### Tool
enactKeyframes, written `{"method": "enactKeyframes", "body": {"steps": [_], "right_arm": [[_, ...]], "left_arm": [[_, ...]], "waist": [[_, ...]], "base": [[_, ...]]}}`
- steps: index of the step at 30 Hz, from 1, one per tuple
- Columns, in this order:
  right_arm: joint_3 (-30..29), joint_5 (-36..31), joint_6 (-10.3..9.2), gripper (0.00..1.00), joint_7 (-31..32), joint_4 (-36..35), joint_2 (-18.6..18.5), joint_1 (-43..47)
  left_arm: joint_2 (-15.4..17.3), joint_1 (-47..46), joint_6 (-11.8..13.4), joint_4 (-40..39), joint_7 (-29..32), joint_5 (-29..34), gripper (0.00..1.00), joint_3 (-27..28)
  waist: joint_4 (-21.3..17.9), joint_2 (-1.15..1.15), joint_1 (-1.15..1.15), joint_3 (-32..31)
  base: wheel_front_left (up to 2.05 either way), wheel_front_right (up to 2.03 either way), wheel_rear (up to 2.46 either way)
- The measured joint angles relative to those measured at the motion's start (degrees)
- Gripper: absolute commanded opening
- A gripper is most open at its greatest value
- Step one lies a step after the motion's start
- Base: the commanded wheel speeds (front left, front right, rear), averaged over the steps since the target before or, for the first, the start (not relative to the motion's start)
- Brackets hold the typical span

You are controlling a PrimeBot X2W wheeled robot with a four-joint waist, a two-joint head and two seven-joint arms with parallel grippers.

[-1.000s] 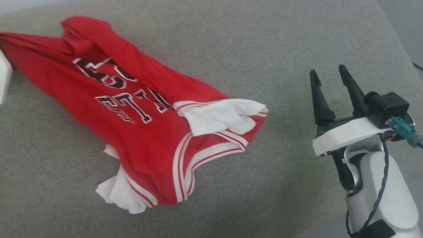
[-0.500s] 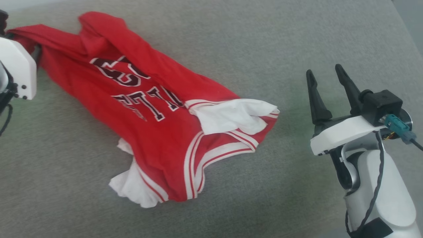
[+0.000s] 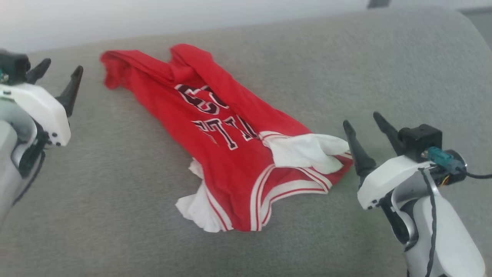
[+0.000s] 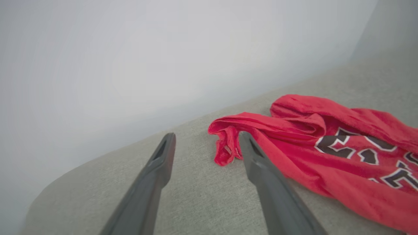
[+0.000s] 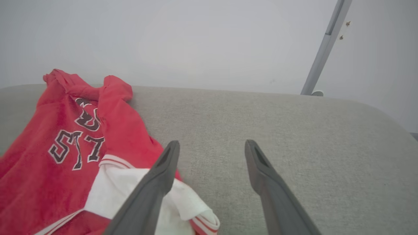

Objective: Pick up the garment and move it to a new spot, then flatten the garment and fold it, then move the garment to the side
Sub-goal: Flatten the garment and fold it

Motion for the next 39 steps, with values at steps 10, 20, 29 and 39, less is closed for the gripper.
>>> {"method": "enactKeyframes", "body": {"steps": [10,20,29,39], "right_arm": [[4.41,6.22,0.0,1.0,10.59,-0.91,-3.74,2.95],[3.45,6.87,0.0,1.0,20.74,-1.16,-6.54,4.11],[2.49,6.55,0.0,1.0,27.69,0.91,-7.81,3.73],[2.49,6.26,0.0,0.0,29.92,6.13,-8.08,0.82]], "left_arm": [[5.01,14.46,8.6,-17.1,-2.7,-1.22,1.0,10.45],[5.11,38.22,16.33,-36.43,-2.72,4.8,1.0,31.41],[-2.59,52.46,15.43,-43.98,-2.72,10.61,1.0,47.18],[-12.41,59.25,9.87,-46.04,-2.72,16.99,1.0,59.13]], "waist": [[5.54,0.0,0.0,-5.19],[9.97,0.0,0.0,-6.76],[13.02,0.0,0.0,-6.02],[16.19,0.0,0.0,-4.59]], "base": [[0.0,0.0,0.0],[0.0,0.0,0.0],[0.0,0.0,0.0],[0.0,0.0,0.0]]}}
